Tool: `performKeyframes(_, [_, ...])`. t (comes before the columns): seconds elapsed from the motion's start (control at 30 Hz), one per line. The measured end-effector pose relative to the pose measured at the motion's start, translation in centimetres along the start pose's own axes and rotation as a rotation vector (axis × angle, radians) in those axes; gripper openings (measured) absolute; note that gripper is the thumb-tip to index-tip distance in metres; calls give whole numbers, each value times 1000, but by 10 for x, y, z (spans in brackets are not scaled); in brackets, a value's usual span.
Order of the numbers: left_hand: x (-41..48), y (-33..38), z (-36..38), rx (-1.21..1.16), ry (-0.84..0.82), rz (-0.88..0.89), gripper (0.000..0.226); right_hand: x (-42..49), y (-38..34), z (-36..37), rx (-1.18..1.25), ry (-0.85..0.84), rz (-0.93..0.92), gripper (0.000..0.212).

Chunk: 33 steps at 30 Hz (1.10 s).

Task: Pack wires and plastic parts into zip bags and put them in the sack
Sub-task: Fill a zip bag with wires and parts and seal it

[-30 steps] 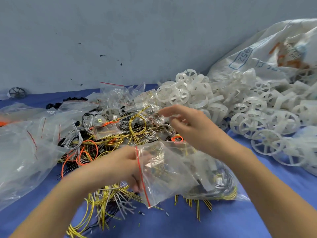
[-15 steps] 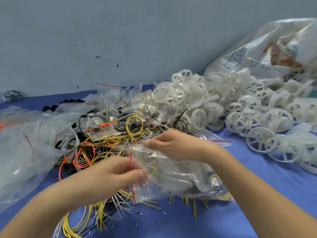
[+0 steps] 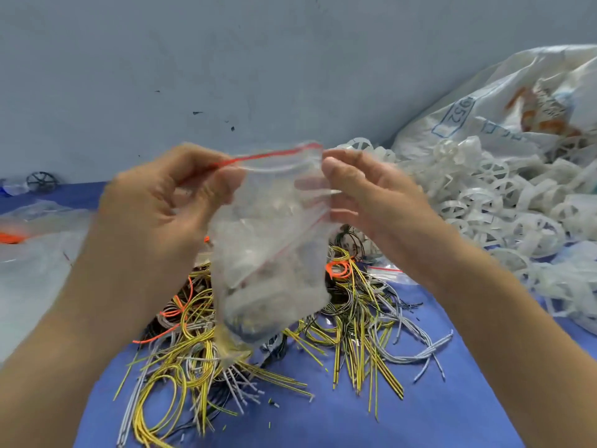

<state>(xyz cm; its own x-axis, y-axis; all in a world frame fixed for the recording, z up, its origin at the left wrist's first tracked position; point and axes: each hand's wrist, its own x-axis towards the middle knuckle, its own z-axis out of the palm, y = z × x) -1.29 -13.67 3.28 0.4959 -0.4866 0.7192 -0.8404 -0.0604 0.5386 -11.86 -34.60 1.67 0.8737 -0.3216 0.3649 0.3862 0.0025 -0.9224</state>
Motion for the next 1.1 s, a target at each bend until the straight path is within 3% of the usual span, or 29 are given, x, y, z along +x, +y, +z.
performKeyframes(0.1, [-1, 2, -4, 77, -51, -36, 12, -5, 8, 8, -44, 4, 46, 51])
performKeyframes(0.2, [5, 10, -12, 103, 34, 52, 10, -6, 7, 8, -6, 63, -48, 39])
performKeyframes(0.3, [2, 15, -12, 199, -44, 66, 8, -7, 5, 8, -36, 120, -151, 28])
performKeyframes(0.4, [1, 17, -9, 312, -67, 148, 12, -10, 7, 10, -125, 184, -216, 26])
performKeyframes(0.5, [0, 13, -12, 298, -159, 102, 12, -12, 6, 9, -159, 258, -220, 29])
performKeyframes(0.6, [-1, 16, -18, 296, -152, 171, 17, -14, 3, 3, -178, 269, -260, 27])
performKeyframes(0.87, [-3, 10, -9, 204, -240, 93, 24, -19, 20, 7, -55, 164, 38, 31])
performKeyframes(1.1, [1, -11, -25, 336, -167, 141, 24, -19, 6, 2, -155, 255, -90, 25])
